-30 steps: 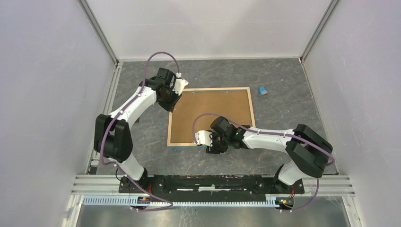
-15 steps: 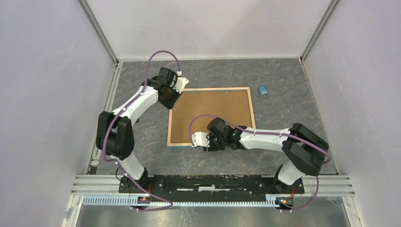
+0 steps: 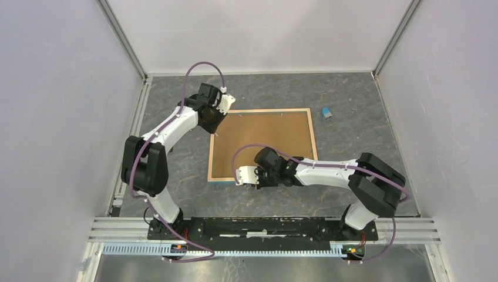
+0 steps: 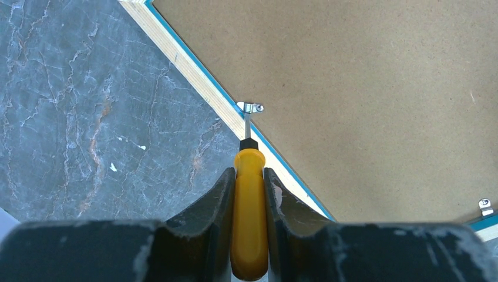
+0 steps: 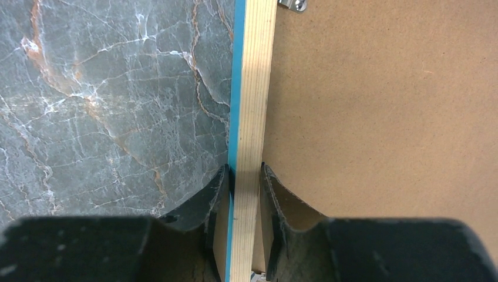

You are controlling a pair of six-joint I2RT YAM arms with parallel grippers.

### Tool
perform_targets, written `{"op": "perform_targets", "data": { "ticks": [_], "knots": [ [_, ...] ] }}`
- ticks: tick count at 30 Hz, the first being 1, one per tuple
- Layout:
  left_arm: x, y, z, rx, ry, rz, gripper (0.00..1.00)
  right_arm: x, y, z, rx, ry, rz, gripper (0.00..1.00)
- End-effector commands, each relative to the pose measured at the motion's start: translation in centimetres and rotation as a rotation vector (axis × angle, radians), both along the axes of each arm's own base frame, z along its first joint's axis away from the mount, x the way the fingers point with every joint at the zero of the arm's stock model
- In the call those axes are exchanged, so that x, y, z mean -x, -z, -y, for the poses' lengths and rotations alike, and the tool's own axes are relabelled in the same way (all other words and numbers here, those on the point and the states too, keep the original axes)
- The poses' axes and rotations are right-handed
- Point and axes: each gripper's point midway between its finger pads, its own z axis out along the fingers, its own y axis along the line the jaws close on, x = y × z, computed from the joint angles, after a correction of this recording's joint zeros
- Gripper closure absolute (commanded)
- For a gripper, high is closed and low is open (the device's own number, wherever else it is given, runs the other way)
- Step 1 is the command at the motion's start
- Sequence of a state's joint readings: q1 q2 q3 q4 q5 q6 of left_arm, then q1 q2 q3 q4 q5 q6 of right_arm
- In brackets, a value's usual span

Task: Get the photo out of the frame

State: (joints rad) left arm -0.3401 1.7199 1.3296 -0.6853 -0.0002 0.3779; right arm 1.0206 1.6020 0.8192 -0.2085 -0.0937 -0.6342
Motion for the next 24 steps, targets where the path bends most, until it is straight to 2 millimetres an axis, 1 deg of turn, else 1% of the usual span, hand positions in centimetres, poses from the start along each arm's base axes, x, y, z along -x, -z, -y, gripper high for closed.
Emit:
{"op": "perform_targets", "data": {
  "ticks": [1, 8, 10, 14, 19, 24],
  "knots": [
    [-1.9, -0.9, 0.6, 0.022, -0.039, 0.066, 0.98, 3.4, 3.5, 1.1, 0.09, -0.066, -0.138, 0.82],
    [-2.1, -0.6, 1.0, 0.044, -0.041, 0.061, 0.98, 3.8, 3.7, 1.1, 0.102, -0.079, -0.145, 0.85],
    [-1.7, -0.3, 1.6, 0.074, -0.025, 0.041, 0.98, 3.8, 3.7, 1.1, 0.102, -0.08, -0.145, 0.85],
    [-1.2, 0.2, 1.9, 0.089, -0.013, 0.017, 0.98, 3.7, 3.7, 1.1, 0.102, -0.077, -0.146, 0.86],
    [-0.2, 0.4, 2.9, 0.141, 0.022, -0.013, 0.98, 3.8, 3.8, 1.0, 0.104, -0.077, -0.149, 0.86],
    [0.3, 0.6, 3.3, 0.158, 0.038, -0.034, 0.98, 3.8, 3.8, 1.0, 0.107, -0.077, -0.151, 0.86]
  ]
}}
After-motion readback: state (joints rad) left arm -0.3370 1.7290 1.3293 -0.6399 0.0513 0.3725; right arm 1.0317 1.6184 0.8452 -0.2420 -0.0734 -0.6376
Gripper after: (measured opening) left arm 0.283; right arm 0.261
